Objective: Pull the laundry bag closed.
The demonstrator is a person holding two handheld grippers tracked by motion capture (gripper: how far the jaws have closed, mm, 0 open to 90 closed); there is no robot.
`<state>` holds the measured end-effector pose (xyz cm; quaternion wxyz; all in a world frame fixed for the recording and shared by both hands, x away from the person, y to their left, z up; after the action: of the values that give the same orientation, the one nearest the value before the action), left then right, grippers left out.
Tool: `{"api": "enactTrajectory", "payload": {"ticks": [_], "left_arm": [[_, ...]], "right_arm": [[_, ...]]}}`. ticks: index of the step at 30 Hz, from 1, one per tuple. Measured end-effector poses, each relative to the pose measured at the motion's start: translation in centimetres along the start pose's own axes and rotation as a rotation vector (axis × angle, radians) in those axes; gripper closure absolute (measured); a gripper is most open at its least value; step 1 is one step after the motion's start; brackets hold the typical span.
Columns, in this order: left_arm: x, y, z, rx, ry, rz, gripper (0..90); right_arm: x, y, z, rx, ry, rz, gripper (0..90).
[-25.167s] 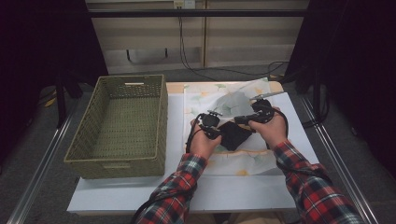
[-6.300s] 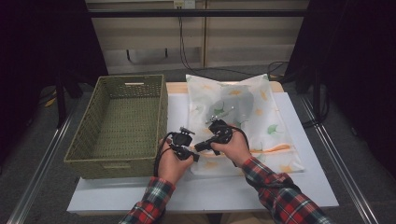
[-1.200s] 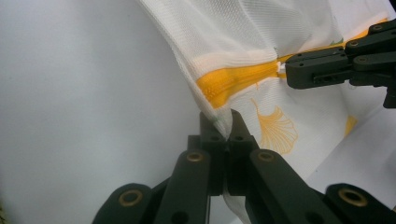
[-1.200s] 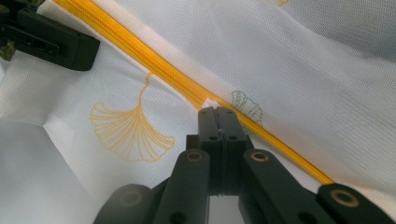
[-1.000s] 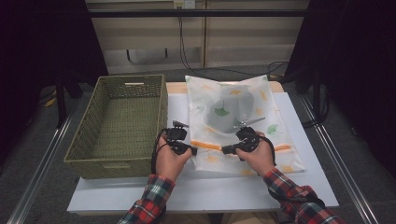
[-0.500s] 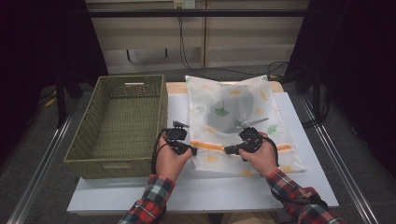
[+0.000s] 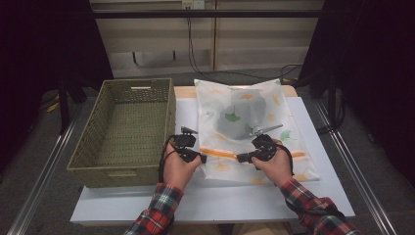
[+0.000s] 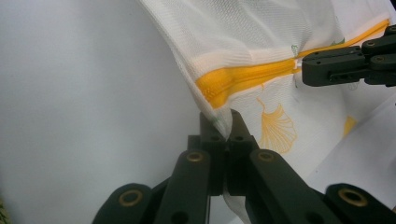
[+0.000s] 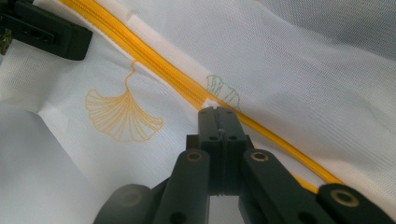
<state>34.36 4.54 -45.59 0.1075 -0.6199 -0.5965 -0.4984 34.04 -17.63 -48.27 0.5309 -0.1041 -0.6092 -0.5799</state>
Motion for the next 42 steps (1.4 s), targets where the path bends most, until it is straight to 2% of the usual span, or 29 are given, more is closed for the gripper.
{"api": "enactTrajectory", "payload": {"ticks": [4,7,9,22,25,28,39,41,42], "left_arm": [[0.0,0.0,0.0,0.0,0.003,0.001,89.2],[0.1,0.0,0.0,0.0,-0.002,0.002,89.2],[0.1,0.0,0.1,-0.002,-0.004,0.004,89.2],[0.0,0.0,0.1,0.003,-0.007,0.006,89.2],[0.0,0.0,0.1,0.002,-0.005,0.004,89.2],[0.0,0.0,0.1,0.004,-0.007,0.006,89.2],[0.1,0.0,0.1,-0.002,-0.009,0.01,89.2],[0.1,0.0,-0.1,0.007,-0.008,0.002,89.2],[0.2,0.1,0.1,-0.003,-0.008,0.009,89.2]], "right_arm": [[0.0,0.0,0.0,0.002,0.004,-0.003,90.0],[0.0,-0.2,-0.3,0.01,-0.022,0.011,90.0],[0.1,-0.2,-0.5,-0.004,-0.012,0.004,90.0],[0.5,-0.5,-0.9,0.0,-0.009,0.004,90.0],[0.7,-0.6,-1.1,0.008,-0.028,0.014,90.0],[0.7,-0.7,-1.2,-0.003,-0.014,0.011,90.0],[0.6,-0.7,-1.3,-0.001,-0.023,0.01,90.0],[0.6,-0.8,-1.4,-0.003,-0.029,0.013,90.0],[0.7,-0.8,-1.5,-0.005,-0.03,0.015,90.0]]}}
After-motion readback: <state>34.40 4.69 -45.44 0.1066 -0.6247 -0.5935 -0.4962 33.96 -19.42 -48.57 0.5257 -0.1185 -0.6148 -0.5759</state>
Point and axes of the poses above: each handheld gripper's, and its own axes: x roughly backward along the jaws, y roughly out of its top, z roughly to its left, the point moved 4 cm from there along -x, roughly forward along the jaws, and after that the axes turned 7 degrees about -y, right-handed, at the moved point
